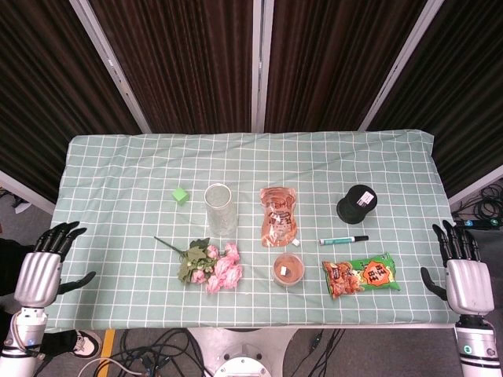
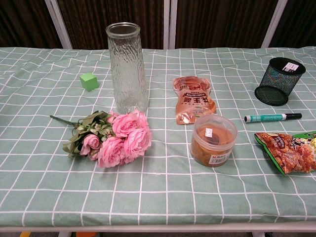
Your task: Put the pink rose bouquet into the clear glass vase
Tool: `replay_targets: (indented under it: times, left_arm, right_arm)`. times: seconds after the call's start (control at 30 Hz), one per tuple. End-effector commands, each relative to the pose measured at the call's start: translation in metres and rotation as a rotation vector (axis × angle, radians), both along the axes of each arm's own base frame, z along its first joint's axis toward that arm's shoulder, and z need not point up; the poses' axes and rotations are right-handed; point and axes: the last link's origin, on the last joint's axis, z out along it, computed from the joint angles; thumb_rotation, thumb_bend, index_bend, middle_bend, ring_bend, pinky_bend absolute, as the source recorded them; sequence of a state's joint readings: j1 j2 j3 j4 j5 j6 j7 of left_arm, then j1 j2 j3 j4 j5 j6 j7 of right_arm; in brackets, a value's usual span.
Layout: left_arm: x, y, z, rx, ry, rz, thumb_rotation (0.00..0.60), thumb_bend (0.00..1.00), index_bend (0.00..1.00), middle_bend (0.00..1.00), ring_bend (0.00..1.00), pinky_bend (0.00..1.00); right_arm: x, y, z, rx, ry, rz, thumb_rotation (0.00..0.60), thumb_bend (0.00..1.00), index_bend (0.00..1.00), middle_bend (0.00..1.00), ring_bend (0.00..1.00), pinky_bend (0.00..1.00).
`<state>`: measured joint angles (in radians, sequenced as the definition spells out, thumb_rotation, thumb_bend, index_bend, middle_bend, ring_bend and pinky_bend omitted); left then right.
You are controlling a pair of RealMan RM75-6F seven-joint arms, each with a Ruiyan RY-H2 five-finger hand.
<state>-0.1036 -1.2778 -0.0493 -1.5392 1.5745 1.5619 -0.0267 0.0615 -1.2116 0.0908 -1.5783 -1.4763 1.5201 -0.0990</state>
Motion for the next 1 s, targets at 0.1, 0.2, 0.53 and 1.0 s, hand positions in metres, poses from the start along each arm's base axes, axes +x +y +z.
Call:
replay_targets:
  times: [0.1,0.2,0.53,1.0]
  left_arm:
    - [0.000,0.000,0.000,0.000,0.000,-0.001,0.600,0.03,0.19,0.12,0.10,0.16]
    - [0.001,0.000,-0.001,-0.006,-0.004,-0.005,0.600,0.03,0.19,0.12,0.10,0.16]
    - [0.007,-0.001,-0.009,-0.093,-0.021,-0.051,0.600,0.03,0.19,0.12,0.10,0.16]
    - [0.040,0.020,-0.075,-0.300,0.023,-0.215,0.600,0.03,0.16,0.10,0.08,0.16]
  right_arm:
    - [0.000,0.000,0.000,-0.002,0.000,0.000,0.600,0.24,0.00,0.00,0.00,0.00]
    - [-0.001,0.000,0.000,-0.003,-0.001,-0.002,0.600,0.24,0.00,0.00,0.00,0.00]
    - [0.001,-0.003,0.005,-0.020,-0.011,0.004,0.600,0.24,0.00,0.00,0.00,0.00]
    - [0.009,-0.011,0.009,-0.030,-0.012,0.021,0.600,0.24,0.00,0.00,0.00,0.00]
